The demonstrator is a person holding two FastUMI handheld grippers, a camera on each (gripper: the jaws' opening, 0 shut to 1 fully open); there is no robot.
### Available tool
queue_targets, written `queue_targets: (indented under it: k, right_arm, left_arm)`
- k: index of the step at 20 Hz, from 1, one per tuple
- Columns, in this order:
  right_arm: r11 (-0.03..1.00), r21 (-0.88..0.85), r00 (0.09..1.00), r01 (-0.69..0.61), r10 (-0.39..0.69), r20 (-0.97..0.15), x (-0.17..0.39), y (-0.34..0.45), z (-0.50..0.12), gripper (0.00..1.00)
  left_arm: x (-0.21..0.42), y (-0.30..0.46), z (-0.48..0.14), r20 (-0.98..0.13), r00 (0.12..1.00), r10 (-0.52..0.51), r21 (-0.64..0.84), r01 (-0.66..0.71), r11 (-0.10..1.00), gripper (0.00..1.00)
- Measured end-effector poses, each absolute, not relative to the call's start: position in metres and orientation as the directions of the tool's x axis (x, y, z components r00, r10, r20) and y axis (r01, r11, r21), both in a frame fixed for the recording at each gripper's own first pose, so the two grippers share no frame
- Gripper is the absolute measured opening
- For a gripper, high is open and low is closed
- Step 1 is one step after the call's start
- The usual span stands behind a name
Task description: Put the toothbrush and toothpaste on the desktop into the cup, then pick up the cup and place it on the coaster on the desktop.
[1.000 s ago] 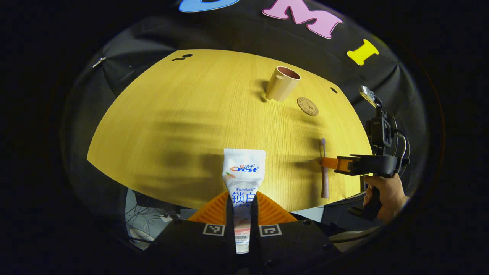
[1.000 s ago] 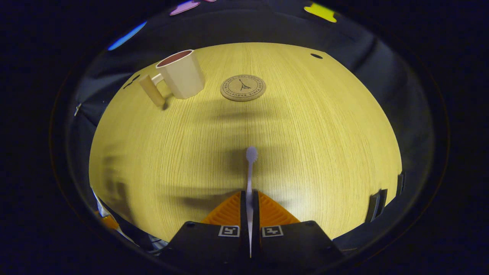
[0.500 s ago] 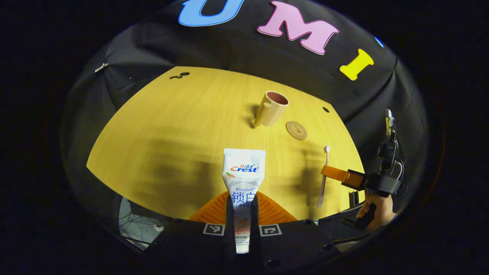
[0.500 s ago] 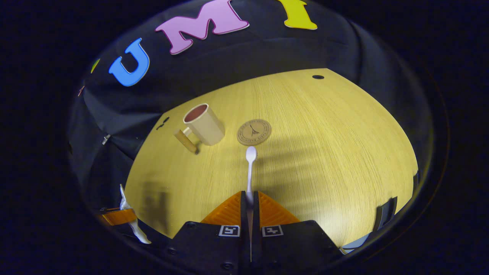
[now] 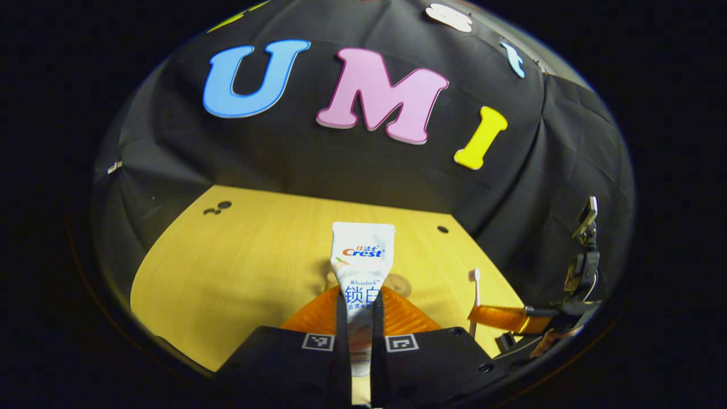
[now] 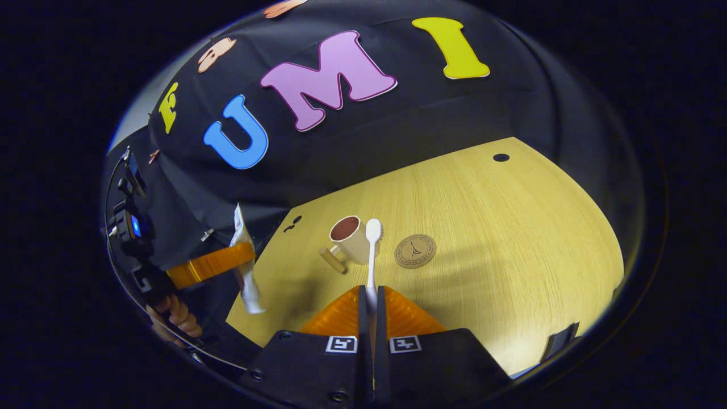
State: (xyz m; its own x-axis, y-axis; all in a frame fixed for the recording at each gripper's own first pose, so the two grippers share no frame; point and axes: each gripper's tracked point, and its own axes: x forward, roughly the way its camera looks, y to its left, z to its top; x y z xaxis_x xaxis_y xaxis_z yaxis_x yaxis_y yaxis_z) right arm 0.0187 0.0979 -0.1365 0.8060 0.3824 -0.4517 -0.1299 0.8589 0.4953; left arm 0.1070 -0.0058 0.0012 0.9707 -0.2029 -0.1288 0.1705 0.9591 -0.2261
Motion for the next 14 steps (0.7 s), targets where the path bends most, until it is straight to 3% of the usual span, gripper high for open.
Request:
queue_targets:
  k: [7, 14]
  right_arm:
    - [0.867, 0.484, 0.793, -0.121, 0.378, -0.478, 0.021, 0.063, -0.147, 0.06]
    - [0.863, 0.491, 0.774, -0.118, 0.39, -0.499, 0.031, 0.03, -0.164, 0.06]
  left_arm:
    - [0.178, -0.015, 0.061, 0.066, 0.978, -0.197, -0.267, 0.208, 0.941, 0.18]
    - [0.266, -0.01, 0.056, 0.096, 0.989, -0.112, -0.332, 0.138, 0.933, 0.18]
